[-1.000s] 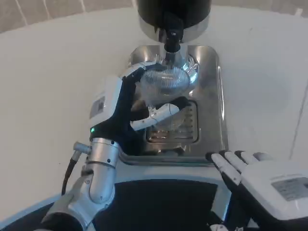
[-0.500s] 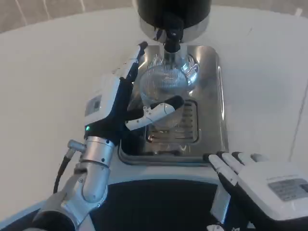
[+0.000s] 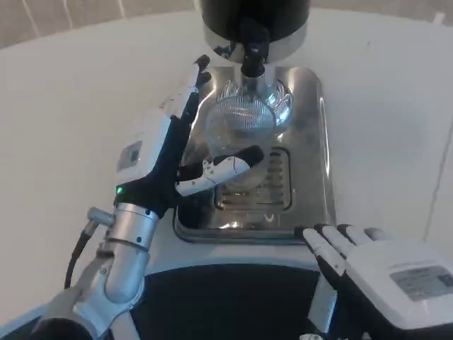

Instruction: Grasp the cup under the faucet to collect the drink, then remove the cup.

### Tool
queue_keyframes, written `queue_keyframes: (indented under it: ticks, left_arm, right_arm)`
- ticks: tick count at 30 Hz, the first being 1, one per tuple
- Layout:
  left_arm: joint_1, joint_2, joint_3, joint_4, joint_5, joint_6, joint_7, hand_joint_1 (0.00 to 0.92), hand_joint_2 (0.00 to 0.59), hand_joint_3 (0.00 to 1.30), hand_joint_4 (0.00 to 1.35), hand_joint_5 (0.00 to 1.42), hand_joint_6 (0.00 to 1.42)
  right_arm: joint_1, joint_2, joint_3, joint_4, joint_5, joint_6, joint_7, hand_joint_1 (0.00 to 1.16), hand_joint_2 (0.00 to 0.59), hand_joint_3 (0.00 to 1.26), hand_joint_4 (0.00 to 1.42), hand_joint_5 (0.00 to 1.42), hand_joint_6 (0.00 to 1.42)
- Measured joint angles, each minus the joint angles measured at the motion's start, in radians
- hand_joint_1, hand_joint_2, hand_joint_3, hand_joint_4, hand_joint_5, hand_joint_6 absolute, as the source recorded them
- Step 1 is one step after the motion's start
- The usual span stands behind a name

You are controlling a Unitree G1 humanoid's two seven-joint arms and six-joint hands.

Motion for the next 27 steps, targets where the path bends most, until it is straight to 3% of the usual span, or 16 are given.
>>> queue_keyframes:
  ticks: [11,16,23,27]
  left_arm:
    - [0.049,0.071,0.048,-0.066,-0.056,-0.090,-0.073,0.129,0.026,0.00,0.00,0.09,0.13]
    - [0.109,0.129,0.085,-0.107,-0.089,-0.121,-0.120,0.111,0.042,0.00,0.00,0.12,0.14]
    - [0.223,0.221,0.129,-0.225,-0.108,-0.151,-0.201,0.092,0.054,0.04,0.04,0.14,0.16]
    - [0.338,0.271,0.163,-0.357,-0.130,-0.168,-0.262,0.092,0.056,0.05,0.05,0.15,0.16]
  right_arm:
    - [0.001,0.000,0.005,0.000,0.004,0.014,-0.027,0.34,0.455,0.00,0.00,0.00,0.00]
    - [-0.016,0.000,-0.010,0.000,0.029,0.046,-0.045,0.34,0.455,0.00,0.00,0.00,0.00]
    - [-0.102,0.004,-0.072,0.000,0.101,0.126,-0.073,0.30,0.463,0.00,0.00,0.00,0.00]
    - [-0.158,0.006,-0.095,0.000,0.160,0.209,-0.078,0.29,0.462,0.00,0.00,0.00,0.01]
